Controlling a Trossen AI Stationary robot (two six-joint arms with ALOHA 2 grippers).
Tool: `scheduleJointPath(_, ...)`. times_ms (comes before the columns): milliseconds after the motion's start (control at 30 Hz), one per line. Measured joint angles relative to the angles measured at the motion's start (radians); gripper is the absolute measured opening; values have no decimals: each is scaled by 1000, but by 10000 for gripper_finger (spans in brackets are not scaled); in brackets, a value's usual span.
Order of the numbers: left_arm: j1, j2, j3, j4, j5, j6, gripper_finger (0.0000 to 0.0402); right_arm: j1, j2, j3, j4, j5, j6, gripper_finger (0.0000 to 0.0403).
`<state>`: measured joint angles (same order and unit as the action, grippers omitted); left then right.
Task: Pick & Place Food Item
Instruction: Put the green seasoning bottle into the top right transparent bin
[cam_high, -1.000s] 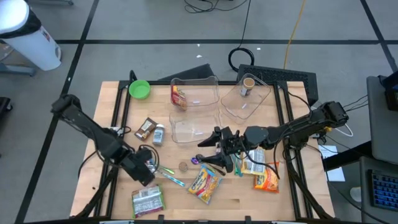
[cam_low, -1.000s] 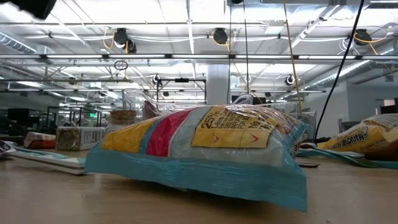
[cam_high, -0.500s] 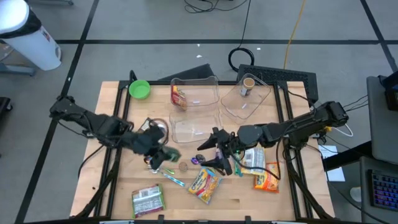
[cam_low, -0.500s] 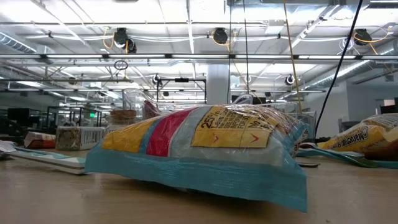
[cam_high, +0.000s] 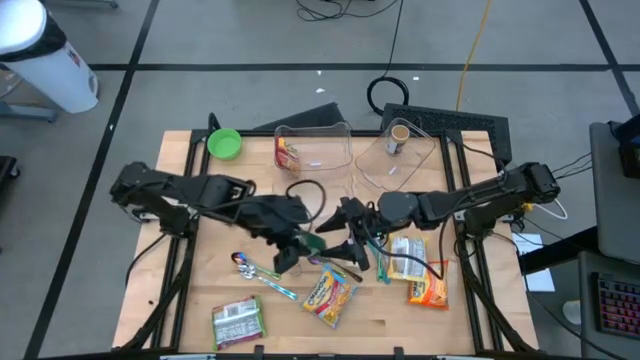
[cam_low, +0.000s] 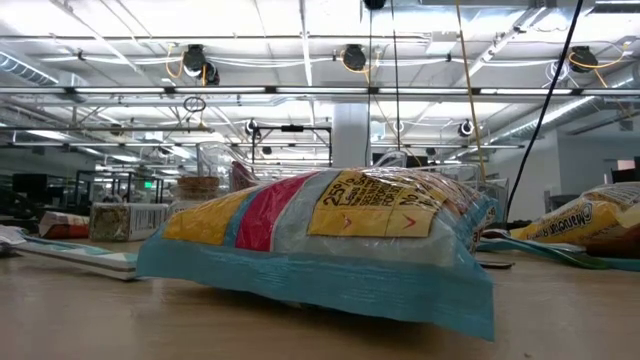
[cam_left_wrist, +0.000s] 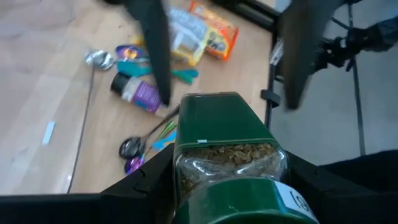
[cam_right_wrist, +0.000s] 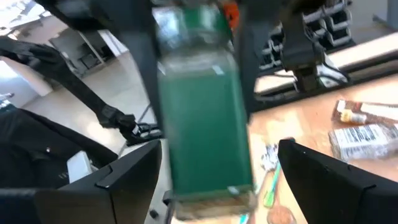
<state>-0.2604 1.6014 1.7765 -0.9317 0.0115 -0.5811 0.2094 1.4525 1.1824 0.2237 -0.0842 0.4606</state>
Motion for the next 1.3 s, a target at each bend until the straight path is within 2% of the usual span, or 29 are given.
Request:
scheduleJointPath(167, 17, 43, 80, -16, 17, 66, 205, -1, 0, 0, -41, 0, 2, 313)
scheduleJointPath(433, 43, 49, 113, -16, 18, 110, 205, -1, 0, -1, -42, 0, -34, 310)
scheduleJointPath(733, 66, 49, 113, -23, 41, 116, 205, -2, 0, -2, -42, 0, -43, 262)
scheduleJointPath(967, 73, 49, 113, -18, 44, 120, 205, -2, 1, -2, -43, 1, -88, 188)
scheduleJointPath(1167, 76, 49, 112, -13, 46, 125, 208, -2, 1, -2, -43, 1, -99, 188)
scheduleJointPath(1300, 76, 49, 112, 8, 39, 125, 244, -2, 1, -2, -40, 0, -110, 188)
